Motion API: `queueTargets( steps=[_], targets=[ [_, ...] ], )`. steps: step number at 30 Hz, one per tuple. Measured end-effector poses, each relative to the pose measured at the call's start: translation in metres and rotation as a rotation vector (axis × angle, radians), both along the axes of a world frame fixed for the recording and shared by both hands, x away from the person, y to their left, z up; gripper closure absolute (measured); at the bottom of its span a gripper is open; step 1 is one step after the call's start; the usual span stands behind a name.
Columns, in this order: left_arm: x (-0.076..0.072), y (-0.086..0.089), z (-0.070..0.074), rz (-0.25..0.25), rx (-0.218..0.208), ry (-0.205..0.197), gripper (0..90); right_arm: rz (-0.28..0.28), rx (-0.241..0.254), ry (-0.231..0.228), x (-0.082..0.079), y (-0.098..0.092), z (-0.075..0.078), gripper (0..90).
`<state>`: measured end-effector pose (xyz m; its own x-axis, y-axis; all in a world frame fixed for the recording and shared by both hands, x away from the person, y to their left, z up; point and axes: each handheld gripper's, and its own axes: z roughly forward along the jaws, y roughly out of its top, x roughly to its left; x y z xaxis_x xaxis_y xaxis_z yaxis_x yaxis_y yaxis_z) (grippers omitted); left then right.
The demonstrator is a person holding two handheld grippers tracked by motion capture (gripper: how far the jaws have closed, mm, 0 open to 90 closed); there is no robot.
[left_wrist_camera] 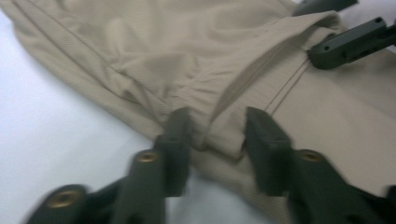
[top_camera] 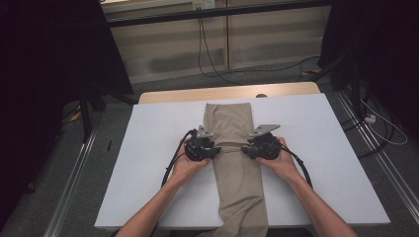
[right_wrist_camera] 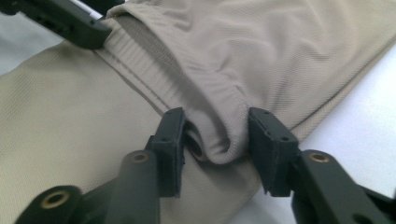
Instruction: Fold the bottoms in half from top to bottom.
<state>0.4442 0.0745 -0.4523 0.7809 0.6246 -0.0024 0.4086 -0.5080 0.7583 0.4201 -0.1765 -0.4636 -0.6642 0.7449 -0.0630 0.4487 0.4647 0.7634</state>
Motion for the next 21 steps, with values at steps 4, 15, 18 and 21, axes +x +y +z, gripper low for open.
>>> queueTargets(
  steps=[4,15,18,21],
  targets=[
    [0.001,0.001,0.003,0.004,-0.046,0.024,84.5,-0.017,0.041,0.014,0.002,-0.004,0.003,70.3],
    [-0.019,0.004,0.039,-0.034,-0.140,0.042,88.1,-0.030,0.131,0.009,-0.011,-0.015,0.033,79.5],
    [-0.036,0.008,0.045,-0.068,-0.142,0.051,88.2,-0.014,0.158,0.014,-0.025,-0.018,0.041,79.4],
    [-0.057,0.013,0.045,-0.097,-0.155,0.060,88.2,0.013,0.168,0.016,-0.049,-0.018,0.044,79.4]
  ],
)
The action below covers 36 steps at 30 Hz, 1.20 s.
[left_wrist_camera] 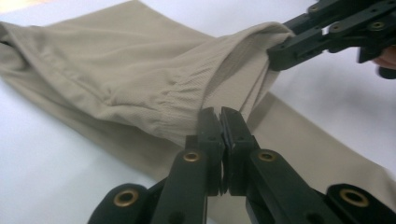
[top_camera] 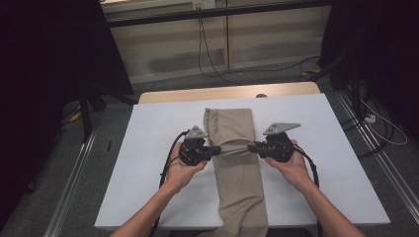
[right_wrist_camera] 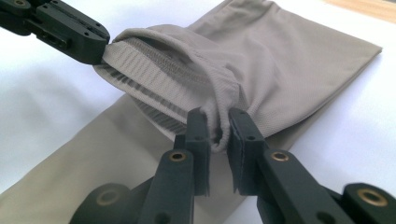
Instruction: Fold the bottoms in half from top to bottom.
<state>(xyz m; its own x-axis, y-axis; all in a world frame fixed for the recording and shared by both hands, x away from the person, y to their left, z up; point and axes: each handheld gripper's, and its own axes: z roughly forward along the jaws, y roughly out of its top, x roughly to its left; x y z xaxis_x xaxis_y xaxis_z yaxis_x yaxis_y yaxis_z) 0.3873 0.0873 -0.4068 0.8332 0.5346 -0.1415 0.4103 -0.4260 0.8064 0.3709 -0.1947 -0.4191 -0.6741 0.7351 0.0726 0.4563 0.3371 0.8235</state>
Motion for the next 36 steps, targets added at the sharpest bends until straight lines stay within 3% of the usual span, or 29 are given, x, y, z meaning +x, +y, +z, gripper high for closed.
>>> queueTargets(
  steps=[7,10,18,20,21,23,25,27,29,32,36],
  targets=[
    [-0.048,0.005,-0.006,-0.092,0.020,0.028,88.2,0.046,-0.005,0.040,-0.049,0.000,-0.004,79.4],
    [-0.063,0.006,-0.006,-0.110,0.013,0.029,88.3,0.063,-0.009,0.053,-0.071,0.000,-0.003,79.4],
    [-0.095,0.006,-0.015,-0.148,0.060,0.074,88.3,0.093,-0.013,0.089,-0.103,0.003,-0.010,79.1],
    [-0.101,0.004,-0.020,-0.156,0.073,0.093,88.3,0.100,-0.037,0.106,-0.108,0.004,-0.015,78.8],
    [-0.103,0.003,-0.023,-0.158,0.097,0.072,88.2,0.107,-0.047,0.117,-0.110,0.005,-0.017,78.5],
    [-0.101,0.002,-0.030,-0.159,0.117,0.110,87.7,0.107,-0.072,0.115,-0.114,0.006,-0.021,75.0],
    [-0.101,0.003,-0.035,-0.188,0.123,0.111,85.2,0.111,-0.110,0.117,-0.115,0.009,-0.026,67.5],
    [-0.100,0.008,-0.034,-0.190,0.107,0.090,76.4,0.113,-0.114,0.128,-0.116,0.009,-0.028,54.9],
    [-0.095,0.014,-0.028,-0.149,0.081,0.087,58.1,0.107,-0.083,0.120,-0.115,0.007,-0.024,41.5],
    [-0.081,0.022,-0.018,-0.075,0.043,0.056,42.6,0.090,-0.019,0.082,-0.107,0.003,-0.012,29.2],
    [-0.050,0.024,-0.009,0.022,0.071,-0.019,27.1,0.033,0.028,0.032,-0.080,-0.004,-0.002,27.8]
  ],
)
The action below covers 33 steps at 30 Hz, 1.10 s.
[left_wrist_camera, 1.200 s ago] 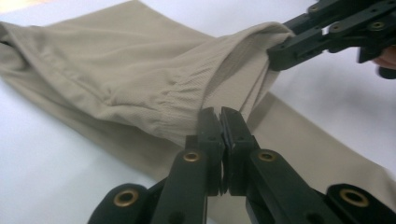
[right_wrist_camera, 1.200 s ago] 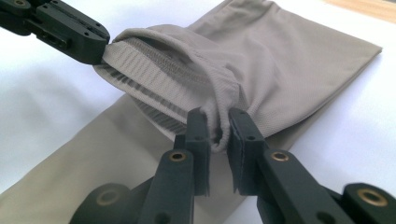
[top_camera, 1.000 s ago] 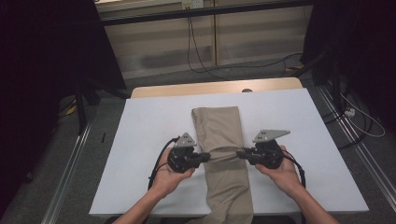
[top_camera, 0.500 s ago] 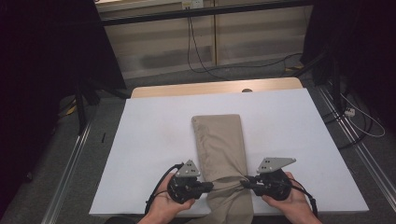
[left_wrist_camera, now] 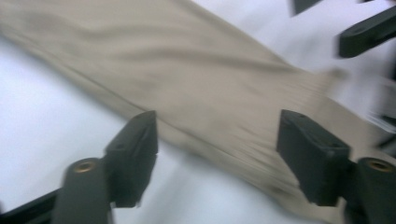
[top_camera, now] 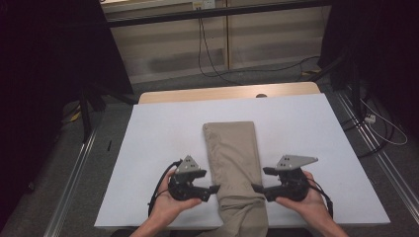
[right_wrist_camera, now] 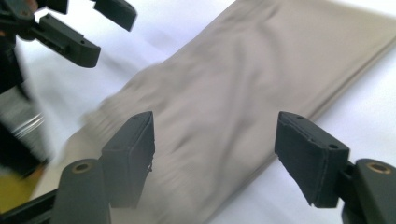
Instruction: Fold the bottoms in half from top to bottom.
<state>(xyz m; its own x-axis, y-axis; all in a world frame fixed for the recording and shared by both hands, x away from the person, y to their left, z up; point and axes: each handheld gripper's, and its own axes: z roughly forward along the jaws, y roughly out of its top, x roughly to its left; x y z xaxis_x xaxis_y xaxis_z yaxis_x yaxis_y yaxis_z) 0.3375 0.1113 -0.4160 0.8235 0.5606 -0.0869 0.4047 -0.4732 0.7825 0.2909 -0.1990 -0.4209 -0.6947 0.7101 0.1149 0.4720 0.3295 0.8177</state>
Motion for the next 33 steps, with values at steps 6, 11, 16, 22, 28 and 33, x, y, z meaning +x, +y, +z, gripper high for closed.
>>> queueTargets(
  steps=[6,11,16,22,28,33],
  targets=[
    [0.057,-0.004,-0.005,0.110,-0.021,-0.050,18.7,-0.070,-0.014,-0.003,0.061,-0.010,0.000,29.4],
    [0.107,-0.011,-0.006,0.171,-0.004,-0.015,18.3,-0.121,0.013,0.010,0.116,-0.013,-0.003,33.5],
    [0.152,-0.013,-0.007,0.213,-0.021,0.027,18.7,-0.181,-0.022,-0.009,0.165,-0.015,0.000,42.4],
    [0.194,-0.013,-0.016,0.281,-0.056,0.011,26.7,-0.248,-0.056,0.010,0.215,-0.014,-0.008,48.0],
    [0.210,-0.018,-0.027,0.292,-0.007,0.060,34.8,-0.292,-0.050,0.042,0.243,-0.016,-0.016,51.7],
    [0.211,-0.013,-0.033,0.289,0.002,0.137,39.0,-0.253,-0.066,0.092,0.244,-0.009,-0.027,49.7]
  ],
)
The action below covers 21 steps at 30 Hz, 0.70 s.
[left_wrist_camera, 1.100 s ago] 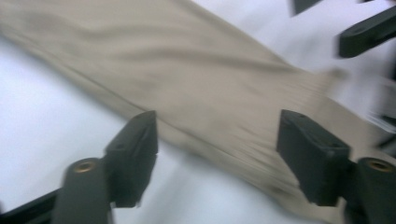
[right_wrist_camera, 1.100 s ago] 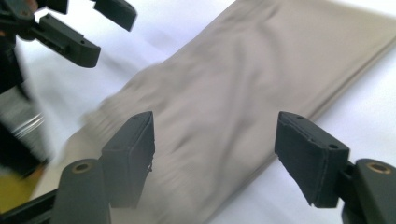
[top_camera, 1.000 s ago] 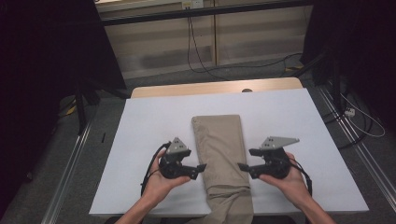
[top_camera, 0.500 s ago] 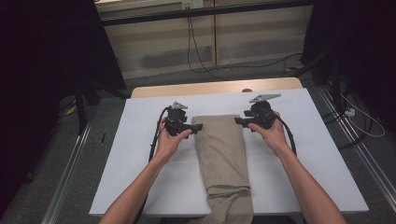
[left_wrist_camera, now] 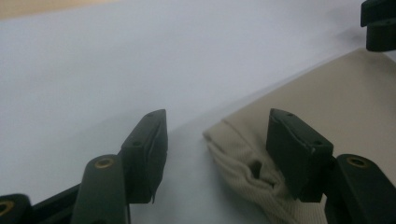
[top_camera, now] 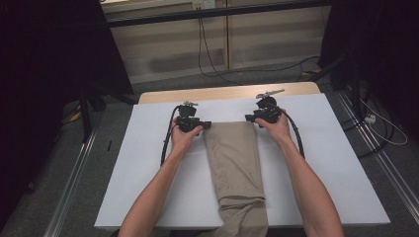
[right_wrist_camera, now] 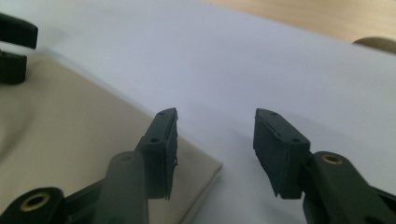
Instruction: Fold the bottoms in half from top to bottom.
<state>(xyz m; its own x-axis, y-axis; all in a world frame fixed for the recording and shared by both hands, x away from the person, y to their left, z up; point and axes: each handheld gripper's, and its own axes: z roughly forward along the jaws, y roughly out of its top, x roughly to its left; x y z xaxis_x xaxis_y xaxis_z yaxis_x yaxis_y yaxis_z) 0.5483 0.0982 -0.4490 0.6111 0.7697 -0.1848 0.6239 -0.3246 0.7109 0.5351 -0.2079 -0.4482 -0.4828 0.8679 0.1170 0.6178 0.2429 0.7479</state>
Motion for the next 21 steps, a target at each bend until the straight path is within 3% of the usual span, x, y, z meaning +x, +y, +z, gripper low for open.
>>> queueTargets(
  steps=[3,5,7,10,12,13,14,15,18,21],
  targets=[
    [-0.001,0.005,-0.003,0.002,-0.010,0.017,39.0,0.040,-0.012,0.049,-0.003,0.003,-0.007,46.1],
    [-0.002,0.006,-0.006,0.003,-0.004,0.012,39.0,0.037,-0.037,0.036,-0.006,0.005,-0.009,47.9],
    [-0.005,0.005,-0.008,-0.002,0.008,-0.017,40.2,0.033,-0.071,0.021,-0.008,0.008,-0.009,48.0],
    [-0.009,0.001,-0.007,-0.026,0.034,-0.029,41.2,0.030,-0.075,0.031,-0.011,0.012,-0.008,58.0],
    [-0.013,-0.003,-0.007,-0.068,0.033,-0.021,52.7,0.051,-0.052,0.046,-0.013,0.013,-0.007,78.0],
    [-0.015,-0.004,-0.006,-0.089,0.031,-0.015,55.4,0.079,-0.019,0.060,-0.014,0.014,-0.008,82.8],
    [-0.017,-0.006,-0.007,-0.114,-0.005,0.007,63.6,0.081,-0.029,0.049,-0.016,0.015,-0.008,83.6],
    [-0.021,-0.008,-0.008,-0.114,-0.008,-0.002,78.8,0.079,-0.029,0.045,-0.016,0.015,-0.008,84.3],
    [-0.022,-0.005,-0.007,-0.078,-0.038,0.008,83.9,0.057,-0.001,0.035,-0.018,0.011,-0.005,85.1],
    [-0.018,0.004,0.002,-0.046,-0.096,-0.010,85.2,0.055,0.016,0.003,-0.021,0.008,0.006,85.3]
  ],
)
